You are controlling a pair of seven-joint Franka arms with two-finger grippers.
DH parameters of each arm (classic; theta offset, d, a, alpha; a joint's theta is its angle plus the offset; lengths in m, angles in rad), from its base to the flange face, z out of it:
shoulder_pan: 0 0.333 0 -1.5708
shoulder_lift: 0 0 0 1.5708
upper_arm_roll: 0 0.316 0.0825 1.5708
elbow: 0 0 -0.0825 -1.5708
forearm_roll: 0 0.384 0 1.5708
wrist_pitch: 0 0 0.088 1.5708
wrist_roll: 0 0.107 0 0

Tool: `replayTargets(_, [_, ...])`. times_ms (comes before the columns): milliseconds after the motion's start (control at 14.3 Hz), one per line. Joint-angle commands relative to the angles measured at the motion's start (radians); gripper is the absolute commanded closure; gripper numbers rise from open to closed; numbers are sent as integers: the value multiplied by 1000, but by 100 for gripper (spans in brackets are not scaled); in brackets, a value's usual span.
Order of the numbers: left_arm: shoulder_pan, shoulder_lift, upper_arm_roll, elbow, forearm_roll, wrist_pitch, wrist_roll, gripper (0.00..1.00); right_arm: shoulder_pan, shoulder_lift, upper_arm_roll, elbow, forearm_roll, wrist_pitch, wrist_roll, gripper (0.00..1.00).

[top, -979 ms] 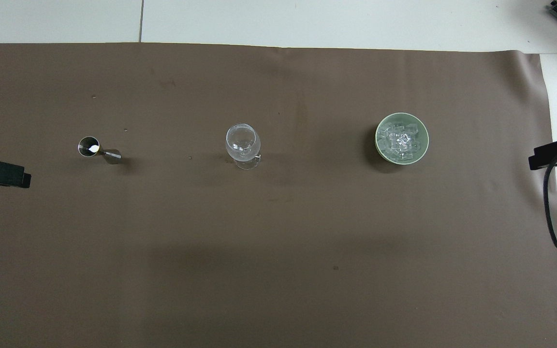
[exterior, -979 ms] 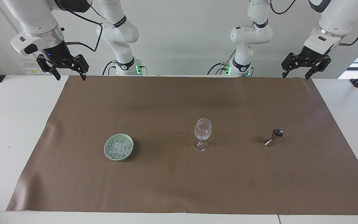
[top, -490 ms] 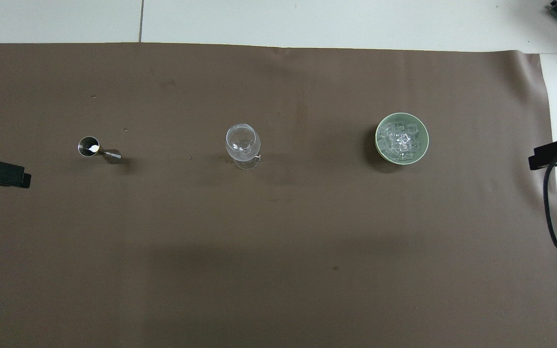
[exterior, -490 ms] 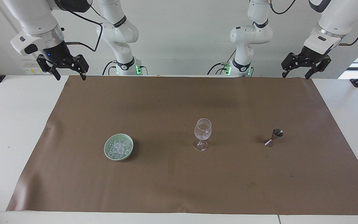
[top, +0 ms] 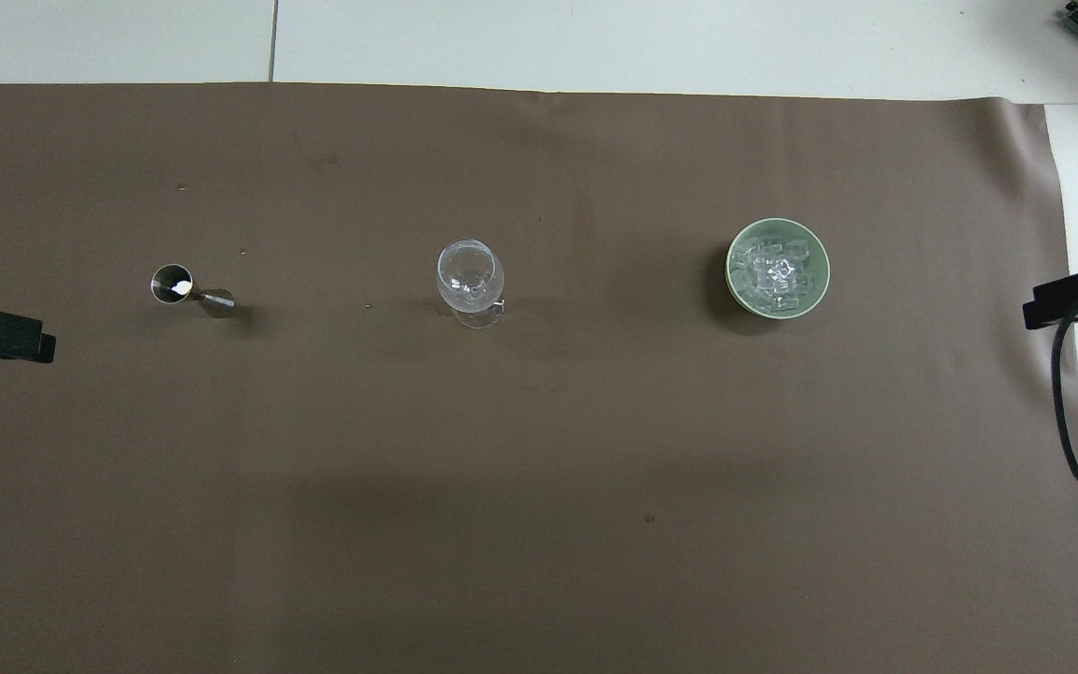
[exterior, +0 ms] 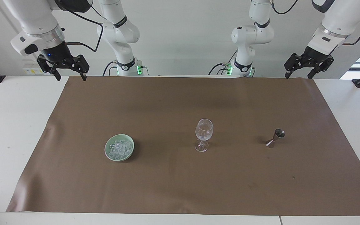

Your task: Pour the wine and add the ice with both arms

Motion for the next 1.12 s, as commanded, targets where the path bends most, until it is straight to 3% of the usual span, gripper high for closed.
replayTargets(0, [47,-10,-2,-22,-67,-7,-95,0,-3,-19,2,-22,17,6,13,0])
replayTargets(490, [144,34,-1,-35,-161,7,-306,0,-3,-19,2,-22,17,6,13,0])
replayTargets(769, [251,77,-2,-56,-303,9,-443,0,-3,-19,4,-22,17,6,13,0])
replayTargets(1049, [316,88,-2,-143,-413,88,-596,0,-3,-19,2,-22,17,6,13,0])
